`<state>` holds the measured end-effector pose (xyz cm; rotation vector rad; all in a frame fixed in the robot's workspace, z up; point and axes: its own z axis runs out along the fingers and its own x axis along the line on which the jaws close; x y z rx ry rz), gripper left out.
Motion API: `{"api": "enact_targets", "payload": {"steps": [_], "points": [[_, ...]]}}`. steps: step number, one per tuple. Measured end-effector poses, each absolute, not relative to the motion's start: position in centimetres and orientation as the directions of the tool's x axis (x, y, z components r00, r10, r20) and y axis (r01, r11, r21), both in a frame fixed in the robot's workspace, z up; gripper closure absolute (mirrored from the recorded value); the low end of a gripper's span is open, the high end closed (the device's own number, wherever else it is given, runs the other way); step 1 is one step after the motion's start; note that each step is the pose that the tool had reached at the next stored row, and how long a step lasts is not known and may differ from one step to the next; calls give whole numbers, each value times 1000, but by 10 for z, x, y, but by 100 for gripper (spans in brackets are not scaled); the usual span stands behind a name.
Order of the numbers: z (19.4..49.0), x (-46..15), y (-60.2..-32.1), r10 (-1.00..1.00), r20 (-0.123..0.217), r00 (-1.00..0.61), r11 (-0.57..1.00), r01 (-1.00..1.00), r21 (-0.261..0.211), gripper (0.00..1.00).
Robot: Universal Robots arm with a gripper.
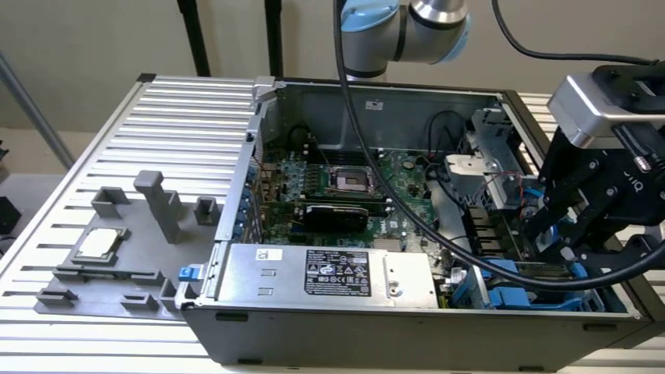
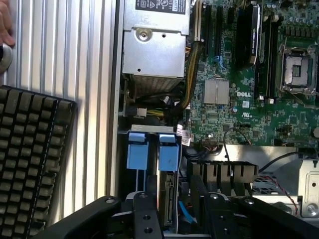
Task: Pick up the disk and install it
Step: 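Insert the disk into the insertion slot, then insert the first disk wire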
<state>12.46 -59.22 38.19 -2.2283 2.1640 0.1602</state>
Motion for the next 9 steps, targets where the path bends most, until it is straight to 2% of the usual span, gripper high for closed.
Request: {"api": "enact_targets", "payload": {"steps": [9], "points": [[382,125,-592,-995,-96,27,-32,-998,49,60]]}}
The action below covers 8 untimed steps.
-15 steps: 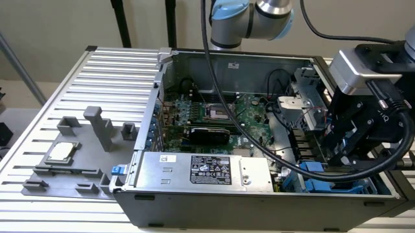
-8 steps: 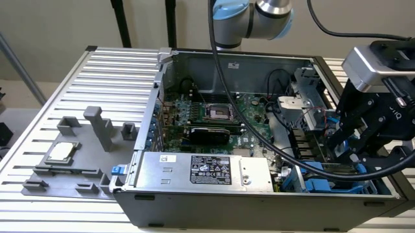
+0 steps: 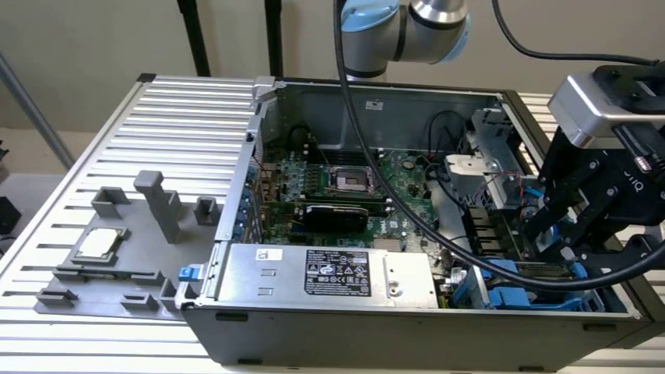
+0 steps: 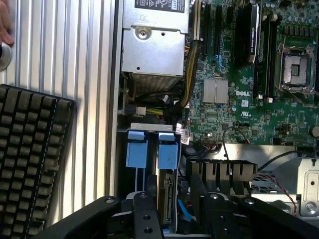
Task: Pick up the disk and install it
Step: 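Insert the first disk wire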
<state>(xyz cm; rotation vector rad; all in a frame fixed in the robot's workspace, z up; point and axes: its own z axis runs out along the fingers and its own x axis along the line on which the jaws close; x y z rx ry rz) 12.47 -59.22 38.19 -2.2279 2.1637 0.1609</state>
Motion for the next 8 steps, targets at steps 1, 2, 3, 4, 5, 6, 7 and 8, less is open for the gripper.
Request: {"api": "enact_targets", "payload": {"steps": [1,2,3,4,5,6,7,8], "points": [[382,125,-592,-995,-96,27,-32,-998,49,60],[382,125,-592,-995,-96,27,-32,-998,49,60],[382,125,-592,-995,-96,27,-32,-998,49,60],[382,125,-592,-995,-96,27,-32,-998,49,60],[382,125,-592,-995,-96,27,-32,-998,49,60],[382,125,-592,-995,-96,27,-32,-998,49,60],[382,125,-592,-995,-96,27,-32,-998,49,60],[382,125,-592,-995,-96,27,-32,-998,49,60]]}}
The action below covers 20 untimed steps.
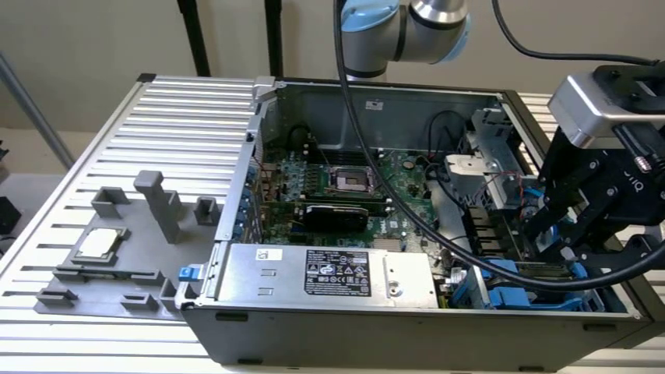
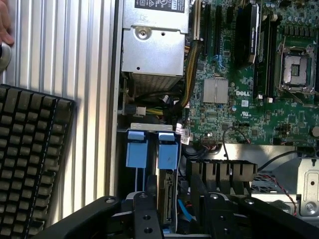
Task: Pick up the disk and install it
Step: 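Insert the first disk wire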
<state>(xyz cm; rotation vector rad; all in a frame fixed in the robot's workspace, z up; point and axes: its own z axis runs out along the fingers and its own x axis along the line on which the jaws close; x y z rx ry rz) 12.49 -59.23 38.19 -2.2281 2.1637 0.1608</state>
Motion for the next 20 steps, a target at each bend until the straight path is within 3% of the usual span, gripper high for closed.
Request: {"api": "enact_targets", "payload": {"steps": [20], "points": [[365,183,-583,-996,-90,28,-33,-998,51,60]]}}
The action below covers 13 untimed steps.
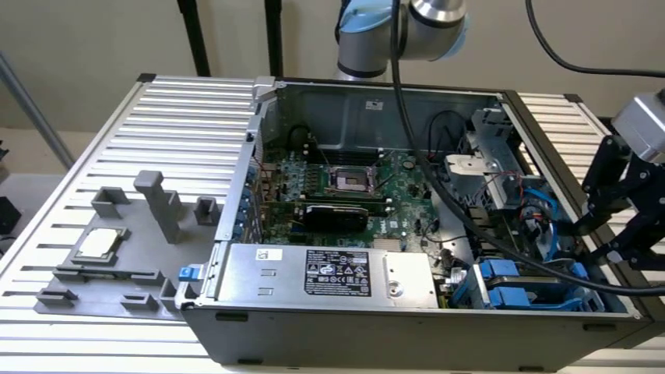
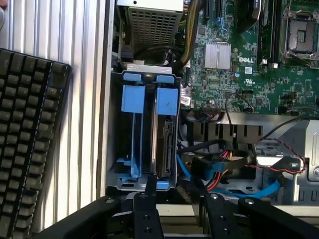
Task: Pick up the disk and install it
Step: 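Insert the first disk wire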
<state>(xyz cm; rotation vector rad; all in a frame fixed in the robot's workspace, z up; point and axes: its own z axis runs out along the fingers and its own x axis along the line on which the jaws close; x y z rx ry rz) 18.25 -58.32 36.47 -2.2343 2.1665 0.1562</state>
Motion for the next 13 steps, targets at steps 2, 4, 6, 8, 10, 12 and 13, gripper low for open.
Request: {"api": "enact_targets", "payload": {"steps": [2,4,6,8,10,12,13], "points": [[361,182,-579,-996,-89,30,-35,-998,51,60],[359,180,-577,-996,-86,35,-39,-998,52,60],[357,176,-577,-995,-86,42,-47,-998,52,60],[356,172,-577,-995,-86,49,-53,-997,52,60],[355,167,-577,-995,-86,54,-58,-997,52,60],[354,164,-576,-995,-86,58,-62,-997,52,60],[354,164,-575,-995,-86,59,-64,-997,52,60]]}}
